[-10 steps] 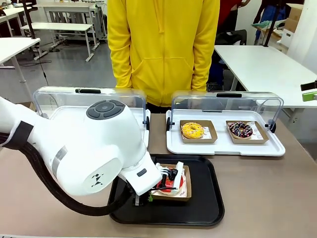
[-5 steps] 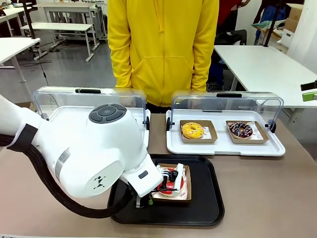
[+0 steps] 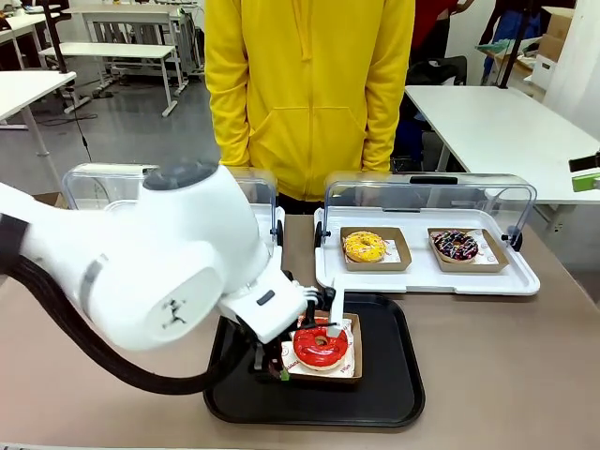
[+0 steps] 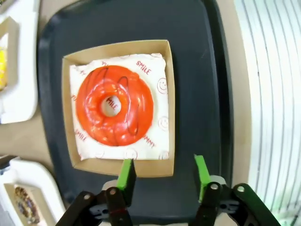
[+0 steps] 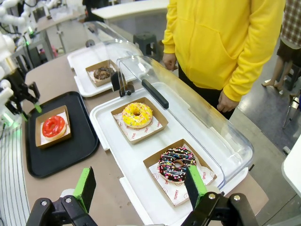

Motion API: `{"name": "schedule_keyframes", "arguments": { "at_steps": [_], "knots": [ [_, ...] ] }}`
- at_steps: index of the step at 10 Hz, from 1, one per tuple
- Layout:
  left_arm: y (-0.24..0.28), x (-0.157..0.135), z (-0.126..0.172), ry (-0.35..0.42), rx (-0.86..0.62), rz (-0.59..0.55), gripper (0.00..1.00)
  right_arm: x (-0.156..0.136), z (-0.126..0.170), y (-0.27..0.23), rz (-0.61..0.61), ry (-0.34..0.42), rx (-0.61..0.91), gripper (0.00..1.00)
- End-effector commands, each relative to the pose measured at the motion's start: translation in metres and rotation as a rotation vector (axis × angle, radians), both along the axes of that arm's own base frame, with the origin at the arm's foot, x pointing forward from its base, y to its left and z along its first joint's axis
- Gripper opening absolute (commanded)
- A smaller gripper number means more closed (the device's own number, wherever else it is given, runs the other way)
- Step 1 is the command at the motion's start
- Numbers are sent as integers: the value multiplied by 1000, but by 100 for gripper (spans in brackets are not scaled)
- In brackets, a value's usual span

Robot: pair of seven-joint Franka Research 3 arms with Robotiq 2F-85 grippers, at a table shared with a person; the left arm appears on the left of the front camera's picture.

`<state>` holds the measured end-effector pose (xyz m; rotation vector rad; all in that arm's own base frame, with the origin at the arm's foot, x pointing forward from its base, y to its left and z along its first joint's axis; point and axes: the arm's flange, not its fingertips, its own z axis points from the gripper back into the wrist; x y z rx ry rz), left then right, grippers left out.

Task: Move the first donut from the left to the tray.
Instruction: Pick up the Paper togo box containing the Donut indicated by the person and place it on the Handle tray.

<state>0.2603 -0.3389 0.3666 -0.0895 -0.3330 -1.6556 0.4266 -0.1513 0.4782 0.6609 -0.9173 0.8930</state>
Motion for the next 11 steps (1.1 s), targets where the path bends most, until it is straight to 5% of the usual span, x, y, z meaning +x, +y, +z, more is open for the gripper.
{"name": "schedule_keyframes", "arguments": {
  "at_steps": [1, 4, 5, 11],
  "knots": [
    [18, -10, 34, 32, 42, -20, 100, 2, 2, 1, 1, -22, 24, 100],
    [15, 1, 37, 105, 116, -44, 100, 2, 2, 1, 1, -22, 24, 100],
    [17, -9, 41, 41, 52, -18, 100, 2, 2, 1, 1, -22, 24, 100],
    [17, -9, 41, 41, 52, -18, 100, 2, 2, 1, 1, -22, 24, 100]
  ]
}}
